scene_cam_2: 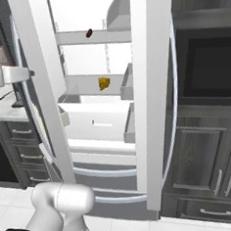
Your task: Retrieve the sausage and cheese from the fridge and place them on the cutting board on the counter.
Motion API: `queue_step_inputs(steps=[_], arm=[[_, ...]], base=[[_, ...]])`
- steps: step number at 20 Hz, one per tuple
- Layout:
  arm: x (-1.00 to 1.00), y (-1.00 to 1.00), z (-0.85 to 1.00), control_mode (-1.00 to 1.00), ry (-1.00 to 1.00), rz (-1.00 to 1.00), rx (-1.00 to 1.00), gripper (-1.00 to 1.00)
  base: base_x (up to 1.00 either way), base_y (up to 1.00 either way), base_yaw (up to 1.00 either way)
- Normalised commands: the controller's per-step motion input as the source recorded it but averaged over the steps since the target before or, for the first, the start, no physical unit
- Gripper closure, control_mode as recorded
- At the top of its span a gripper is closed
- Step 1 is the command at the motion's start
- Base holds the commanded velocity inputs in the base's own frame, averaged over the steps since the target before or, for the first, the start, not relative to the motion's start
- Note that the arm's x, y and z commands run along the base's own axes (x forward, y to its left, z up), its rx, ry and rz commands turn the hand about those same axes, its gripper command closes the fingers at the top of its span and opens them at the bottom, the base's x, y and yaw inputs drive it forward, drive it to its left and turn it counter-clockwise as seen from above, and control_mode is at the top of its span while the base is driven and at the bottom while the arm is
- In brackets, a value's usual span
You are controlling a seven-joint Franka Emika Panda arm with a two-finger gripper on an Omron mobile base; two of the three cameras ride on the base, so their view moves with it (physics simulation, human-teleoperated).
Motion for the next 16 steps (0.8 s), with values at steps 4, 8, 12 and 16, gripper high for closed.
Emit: queue_step_inputs(steps=[4, 8, 12, 16], arm=[[0.62, 0.00, 0.00, -1.00, 0.29, 0.44, 0.22, -1.00], [0.71, 0.00, -0.16, -1.00, 0.19, 0.37, 0.25, -1.00], [0.61, -0.02, -0.15, -1.00, 0.11, 0.34, 0.26, -1.00], [0.57, -0.01, -0.07, -1.00, 0.11, 0.34, 0.22, -1.00]], base=[[0.00, 0.00, 0.00], [0.00, 0.00, 0.00], [0.00, 0.00, 0.00], [0.00, 0.00, 0.00]])
